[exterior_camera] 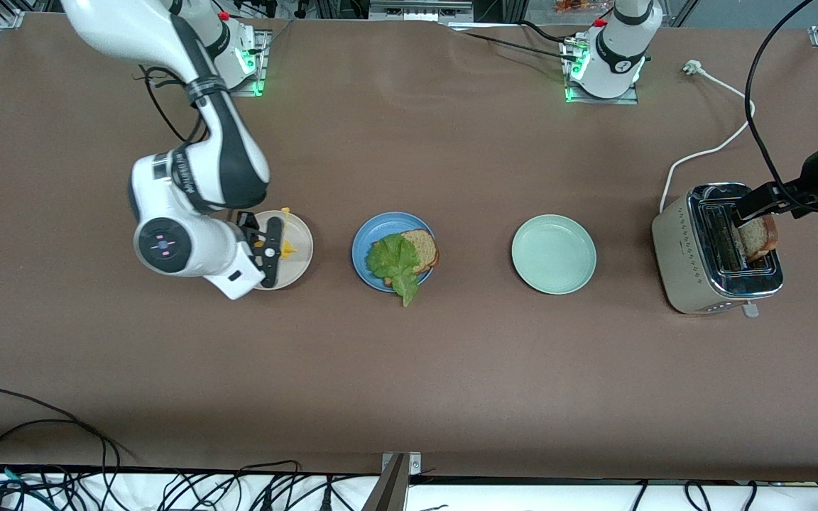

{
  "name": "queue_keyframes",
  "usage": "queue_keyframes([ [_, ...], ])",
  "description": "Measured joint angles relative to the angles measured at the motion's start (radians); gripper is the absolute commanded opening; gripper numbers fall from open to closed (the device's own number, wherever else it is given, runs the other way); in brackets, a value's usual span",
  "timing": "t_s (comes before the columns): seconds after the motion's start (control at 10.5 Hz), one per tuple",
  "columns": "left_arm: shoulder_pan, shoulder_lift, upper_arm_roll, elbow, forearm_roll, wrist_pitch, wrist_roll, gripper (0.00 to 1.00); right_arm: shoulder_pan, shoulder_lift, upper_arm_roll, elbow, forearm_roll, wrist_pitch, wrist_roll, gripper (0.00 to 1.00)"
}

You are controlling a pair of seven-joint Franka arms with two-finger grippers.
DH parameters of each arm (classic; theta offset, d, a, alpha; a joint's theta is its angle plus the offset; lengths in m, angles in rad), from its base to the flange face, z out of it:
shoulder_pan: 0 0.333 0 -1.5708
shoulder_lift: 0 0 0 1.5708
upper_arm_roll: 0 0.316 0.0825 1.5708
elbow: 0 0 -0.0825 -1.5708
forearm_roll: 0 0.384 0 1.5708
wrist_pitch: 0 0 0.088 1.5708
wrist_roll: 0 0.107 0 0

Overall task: Make sandwich in blue plate with both arms
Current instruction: 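Carry the mustard back while the left gripper moves over the toaster, then set the mustard upright, open the right gripper while the left gripper lowers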

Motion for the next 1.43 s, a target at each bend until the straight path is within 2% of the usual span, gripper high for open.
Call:
queue_keyframes([
  [0.29,0.001,0.0,0.002,0.0,0.0,0.0,0.0,1.0,-0.139,-0.013,0.01,-0.031,0.131,0.0,-0.243,0.23],
  [0.48,0.001,0.0,0.003,-0.002,0.0,0.021,0.0,1.0,-0.287,-0.013,0.065,-0.05,0.193,0.0,-0.398,0.23],
  [0.67,0.002,0.0,0.005,-0.013,0.0,0.057,0.0,1.0,-0.407,-0.006,0.093,-0.072,0.286,-0.001,-0.583,0.23],
  [1.05,0.061,-0.027,0.011,-0.122,0.002,0.15,0.0,1.0,-0.533,0.033,0.098,-0.181,0.484,-0.022,-0.914,0.23],
  [1.24,0.097,-0.041,0.015,-0.162,0.003,0.156,0.001,1.0,-0.567,0.059,0.099,-0.206,0.507,-0.051,-1.042,0.25],
  [1.43,0.108,-0.04,0.016,-0.181,0.063,0.157,0.028,1.0,-0.594,0.075,0.097,-0.208,0.507,-0.081,-1.15,0.25],
])
